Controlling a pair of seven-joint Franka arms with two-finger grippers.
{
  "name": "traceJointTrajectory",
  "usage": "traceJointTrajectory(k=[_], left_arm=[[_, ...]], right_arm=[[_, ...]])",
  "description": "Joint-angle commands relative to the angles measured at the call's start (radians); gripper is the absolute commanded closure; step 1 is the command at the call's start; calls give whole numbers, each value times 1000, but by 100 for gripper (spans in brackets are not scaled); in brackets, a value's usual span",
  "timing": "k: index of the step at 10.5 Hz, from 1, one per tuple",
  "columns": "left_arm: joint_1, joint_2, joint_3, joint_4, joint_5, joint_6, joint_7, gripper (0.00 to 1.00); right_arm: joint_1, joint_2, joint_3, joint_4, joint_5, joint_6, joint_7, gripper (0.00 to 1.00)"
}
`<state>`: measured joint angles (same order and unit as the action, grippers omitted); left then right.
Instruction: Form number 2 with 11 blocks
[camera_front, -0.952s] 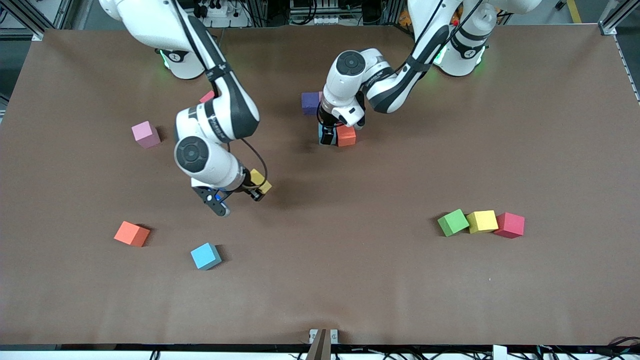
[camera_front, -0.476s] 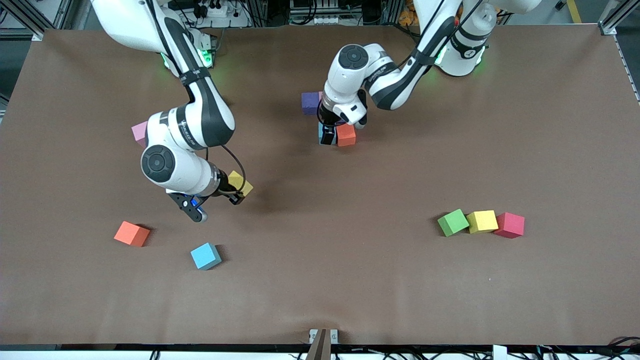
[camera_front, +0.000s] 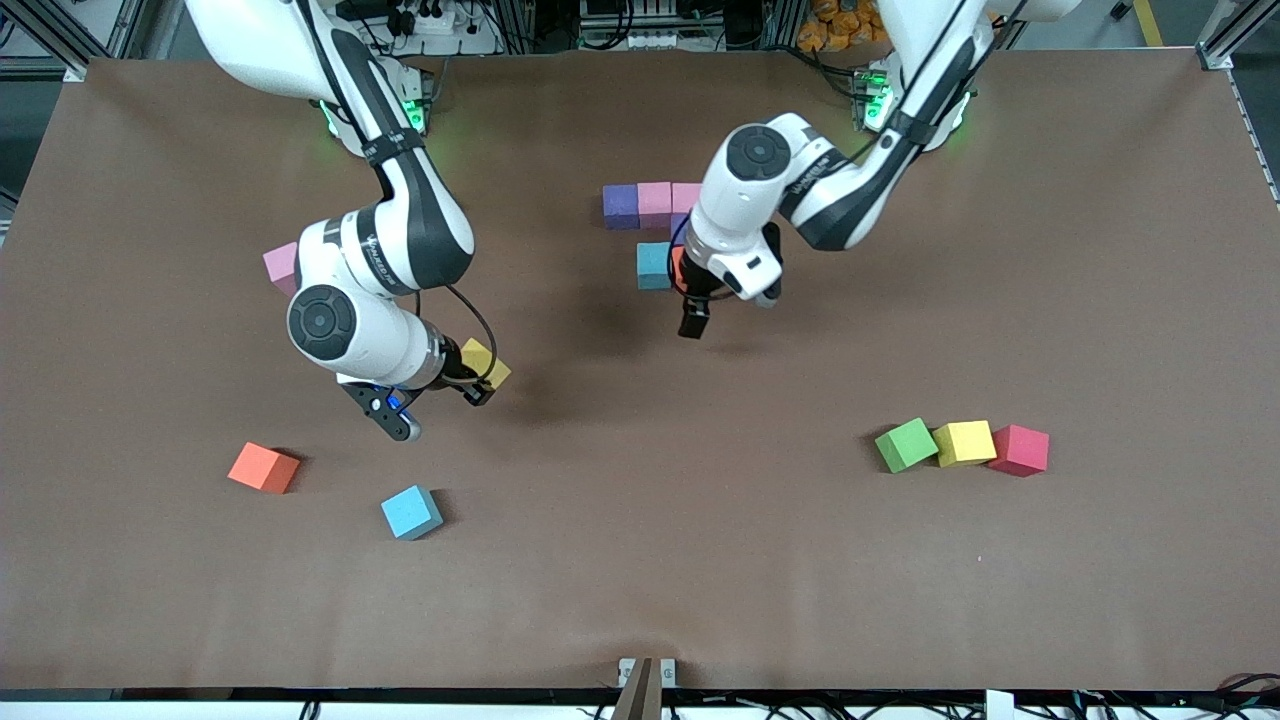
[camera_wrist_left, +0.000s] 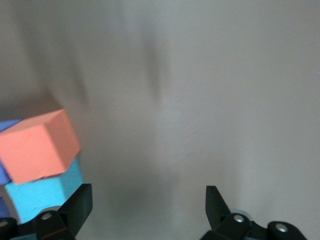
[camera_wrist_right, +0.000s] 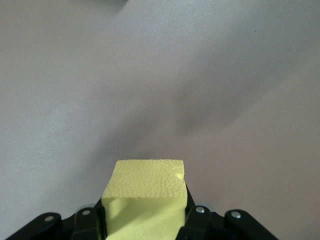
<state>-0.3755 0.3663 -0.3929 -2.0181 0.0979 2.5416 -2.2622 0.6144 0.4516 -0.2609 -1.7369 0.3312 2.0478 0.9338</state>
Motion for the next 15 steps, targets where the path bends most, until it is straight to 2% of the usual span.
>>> traceJointTrajectory(k=[1, 3, 6, 9, 10, 13, 15], left_arm=[[70, -3, -6, 68, 25, -111, 164, 0], [131, -1, -6, 122, 26, -190, 347, 0], [182, -3, -4, 145, 28, -234, 617, 0], [240, -16, -3, 156, 26, -314, 1003, 0], [265, -15, -4, 169, 28, -337, 1074, 0], [325, 0, 0, 177, 26, -376, 1436, 0], [384, 32, -1, 177, 25, -376, 1504, 0]], right_arm=[[40, -60, 5, -62, 12, 5, 3, 100], [90, -88, 0, -104, 11, 17, 153, 100], [148, -145, 0, -199, 11, 44, 258, 100], [238, -156, 0, -329, 11, 236, 429, 100], [269, -148, 2, -352, 11, 294, 480, 100], [367, -130, 2, -371, 11, 337, 704, 100], [412, -97, 6, -368, 0, 365, 839, 100]])
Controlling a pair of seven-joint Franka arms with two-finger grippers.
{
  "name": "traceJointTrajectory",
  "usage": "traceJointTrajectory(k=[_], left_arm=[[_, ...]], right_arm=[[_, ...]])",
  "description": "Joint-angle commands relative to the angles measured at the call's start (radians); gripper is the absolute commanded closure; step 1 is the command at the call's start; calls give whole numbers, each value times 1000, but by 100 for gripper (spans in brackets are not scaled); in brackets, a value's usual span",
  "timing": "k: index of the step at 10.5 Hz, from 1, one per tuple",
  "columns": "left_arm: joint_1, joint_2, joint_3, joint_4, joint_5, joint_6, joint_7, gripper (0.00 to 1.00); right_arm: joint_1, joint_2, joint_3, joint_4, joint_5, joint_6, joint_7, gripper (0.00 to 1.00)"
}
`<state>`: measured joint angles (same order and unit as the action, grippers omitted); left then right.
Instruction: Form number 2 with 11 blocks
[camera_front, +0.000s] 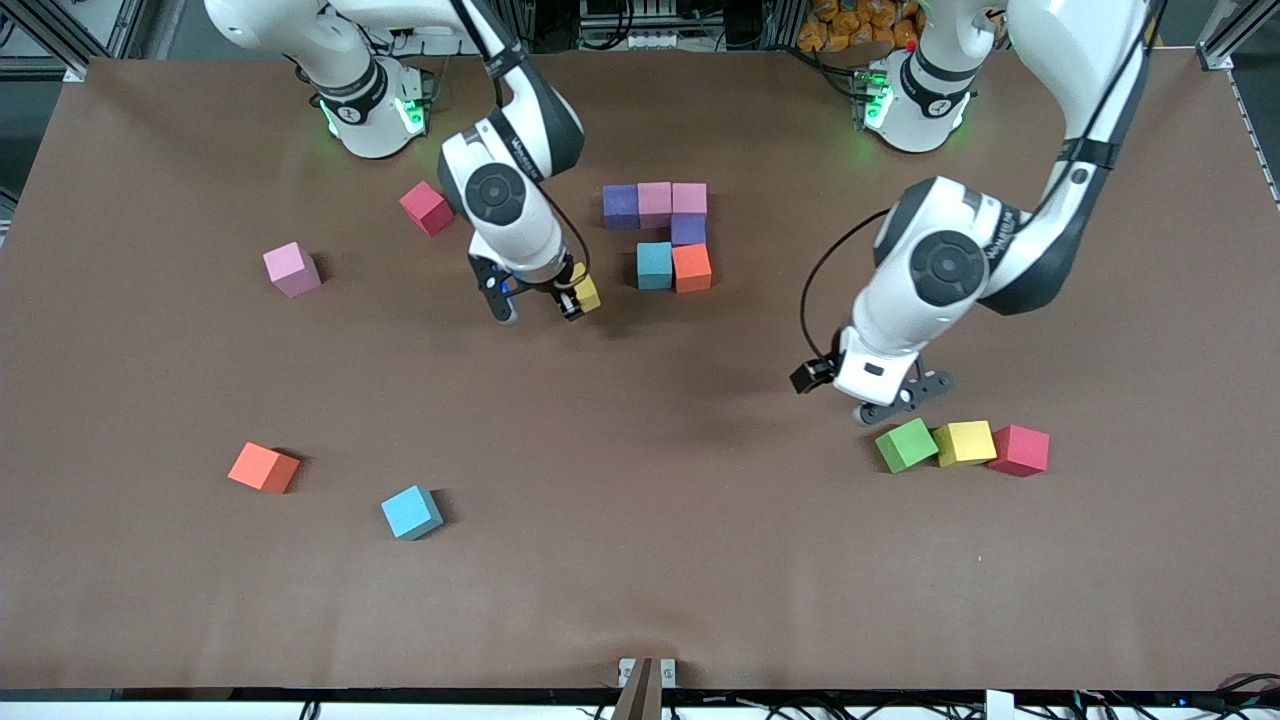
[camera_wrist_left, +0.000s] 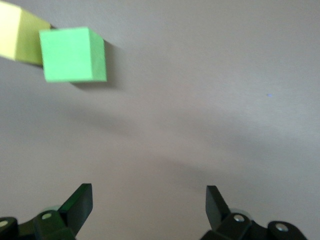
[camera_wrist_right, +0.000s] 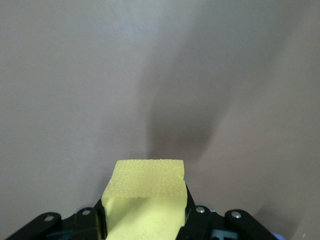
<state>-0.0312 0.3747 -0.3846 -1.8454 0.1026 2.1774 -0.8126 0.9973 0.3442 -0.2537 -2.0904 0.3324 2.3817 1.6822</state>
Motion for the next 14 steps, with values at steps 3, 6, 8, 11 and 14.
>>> traceJointTrajectory(k=[3, 6, 8, 11, 14], left_arm=[[88, 65, -8, 14, 19, -11, 69, 0], [83, 84, 22, 20, 9, -11, 96, 0], [97, 113, 27, 23, 19, -7, 195, 0], [112, 162, 32, 77, 22, -2, 309, 0], [114, 162, 47, 98, 23, -7, 417, 0]], right_arm=[[80, 53, 2, -8, -21, 42, 197, 100], [105, 106, 25, 26, -24, 51, 354, 100], [107, 108, 25, 12, -24, 65, 366, 100], [119, 108, 28, 10, -21, 94, 399, 100], [123, 111, 33, 6, -21, 116, 415, 100]])
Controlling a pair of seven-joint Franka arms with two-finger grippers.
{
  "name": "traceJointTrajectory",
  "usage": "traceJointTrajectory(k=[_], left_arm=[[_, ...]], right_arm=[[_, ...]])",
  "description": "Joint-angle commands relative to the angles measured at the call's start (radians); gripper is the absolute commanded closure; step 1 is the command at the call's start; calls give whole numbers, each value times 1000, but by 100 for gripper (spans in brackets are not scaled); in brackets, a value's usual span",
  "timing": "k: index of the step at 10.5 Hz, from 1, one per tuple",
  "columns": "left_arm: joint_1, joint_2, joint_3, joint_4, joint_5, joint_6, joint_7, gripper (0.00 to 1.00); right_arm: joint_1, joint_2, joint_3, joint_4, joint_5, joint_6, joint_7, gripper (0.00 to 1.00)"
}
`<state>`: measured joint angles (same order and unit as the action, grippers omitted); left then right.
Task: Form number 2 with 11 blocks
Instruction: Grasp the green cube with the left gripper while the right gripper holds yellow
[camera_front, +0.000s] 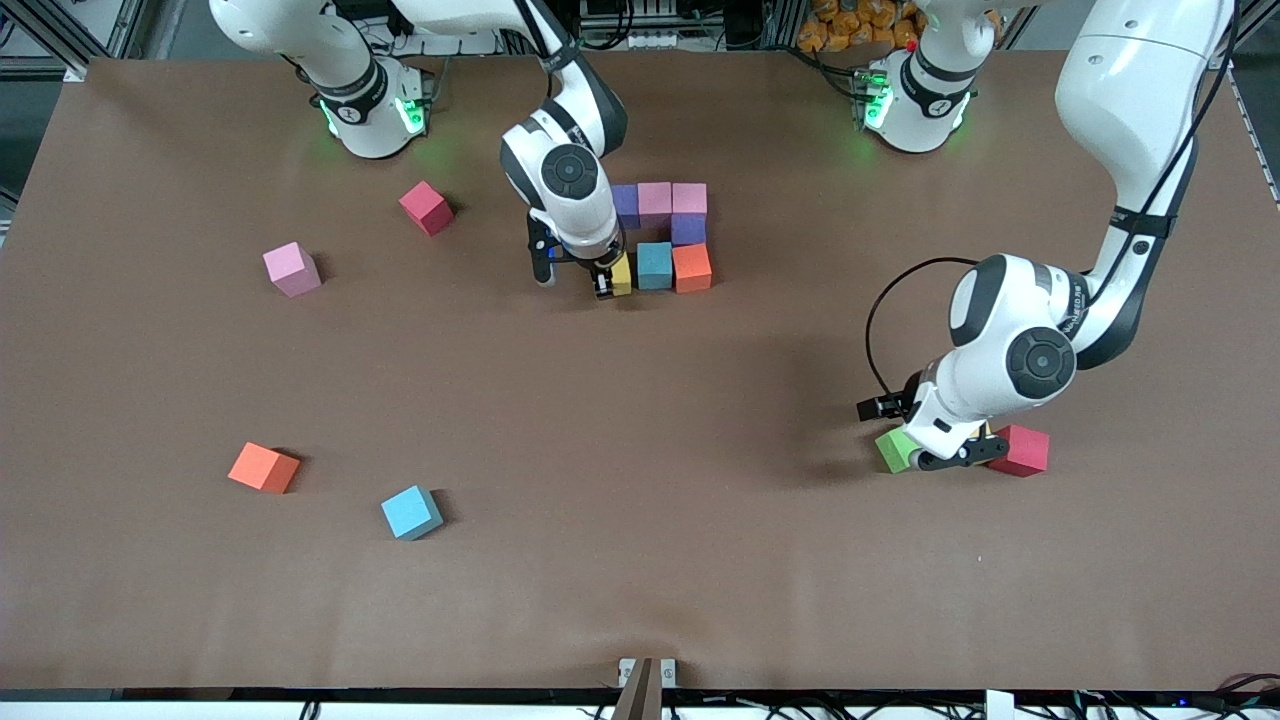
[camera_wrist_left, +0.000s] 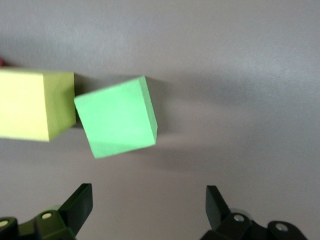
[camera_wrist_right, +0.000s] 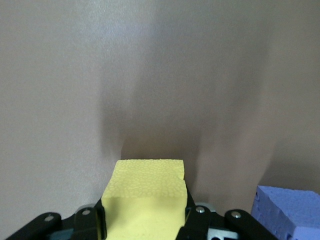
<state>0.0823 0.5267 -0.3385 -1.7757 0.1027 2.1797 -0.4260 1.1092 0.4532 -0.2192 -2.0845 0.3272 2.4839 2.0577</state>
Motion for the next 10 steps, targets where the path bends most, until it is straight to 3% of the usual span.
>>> traceJointTrajectory(k=[1, 4, 10], left_arm=[[1, 12, 0, 28, 23, -9, 29, 0], [-1, 27, -1, 28, 86, -9, 20, 0], [23, 87, -1, 73, 77, -5, 6, 0]], right_arm=[[11, 4, 0, -5, -16, 16, 47, 100], [14, 5, 23, -26, -16, 59, 74, 100], [20, 5, 34, -48, -16, 81, 85, 99]])
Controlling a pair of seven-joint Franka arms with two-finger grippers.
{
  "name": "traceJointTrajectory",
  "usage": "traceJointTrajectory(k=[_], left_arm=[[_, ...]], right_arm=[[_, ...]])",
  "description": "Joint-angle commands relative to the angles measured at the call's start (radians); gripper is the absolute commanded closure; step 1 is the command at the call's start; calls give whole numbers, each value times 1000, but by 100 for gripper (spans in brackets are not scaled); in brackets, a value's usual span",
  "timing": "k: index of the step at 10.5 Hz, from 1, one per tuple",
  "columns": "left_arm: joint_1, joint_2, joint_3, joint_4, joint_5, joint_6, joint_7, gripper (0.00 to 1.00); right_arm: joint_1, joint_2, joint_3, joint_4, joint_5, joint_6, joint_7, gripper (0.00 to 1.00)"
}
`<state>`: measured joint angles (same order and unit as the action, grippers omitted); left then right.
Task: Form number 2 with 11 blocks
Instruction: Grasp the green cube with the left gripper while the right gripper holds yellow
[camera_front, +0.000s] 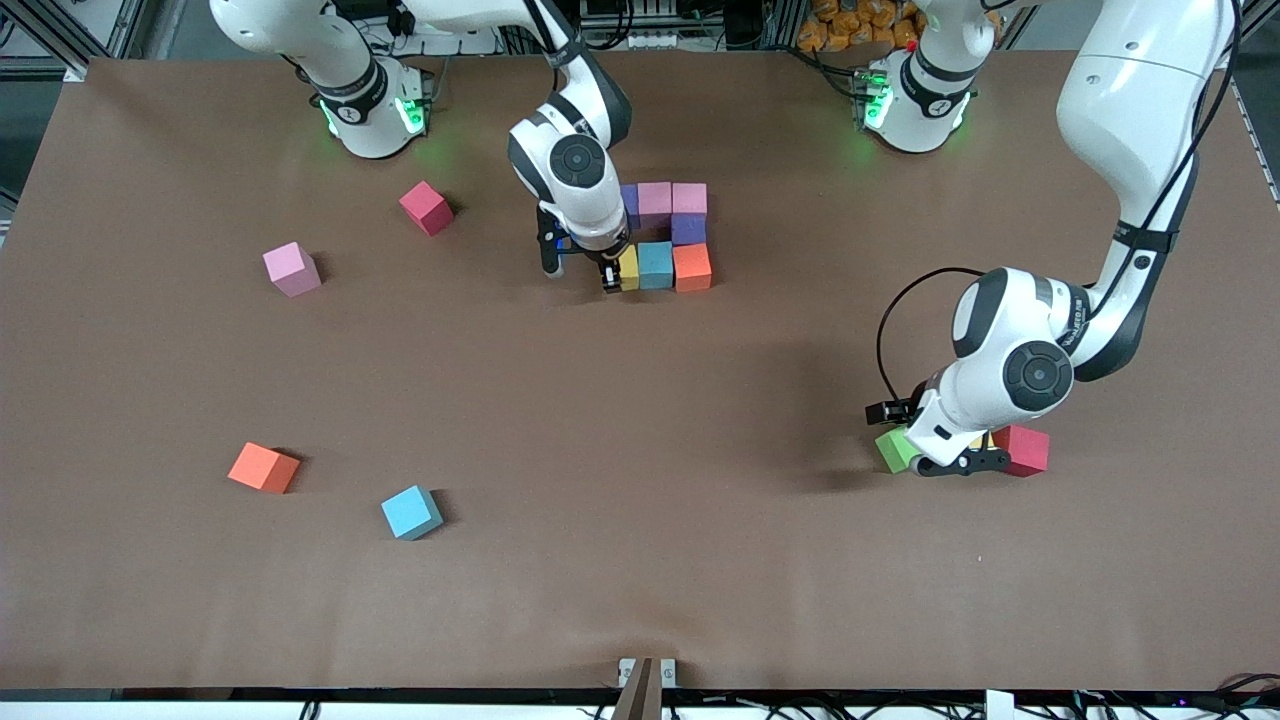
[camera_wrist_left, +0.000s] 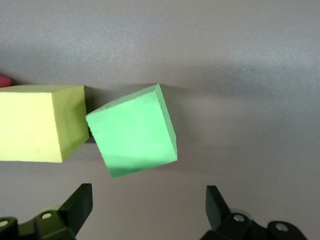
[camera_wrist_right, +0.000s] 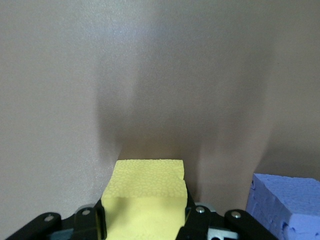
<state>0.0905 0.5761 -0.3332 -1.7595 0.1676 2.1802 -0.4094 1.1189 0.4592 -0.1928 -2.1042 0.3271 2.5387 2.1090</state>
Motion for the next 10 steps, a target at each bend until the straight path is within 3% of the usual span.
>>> traceJointTrajectory(k=[1, 2, 7, 10], left_arm=[[24, 48, -6, 73, 15, -5, -23, 0], [20, 50, -4, 77, 13, -5, -26, 0], [35, 59, -4, 78, 13, -7, -117, 0], [34, 88, -4, 103, 20, -7, -118, 0]], right_arm=[[7, -1, 7, -27, -16, 22, 35, 34], [5, -1, 7, -22, -16, 11, 35, 0], [-1, -10, 6, -17, -19, -14, 35, 0], [-2, -20, 1, 19, -37, -133, 34, 0]])
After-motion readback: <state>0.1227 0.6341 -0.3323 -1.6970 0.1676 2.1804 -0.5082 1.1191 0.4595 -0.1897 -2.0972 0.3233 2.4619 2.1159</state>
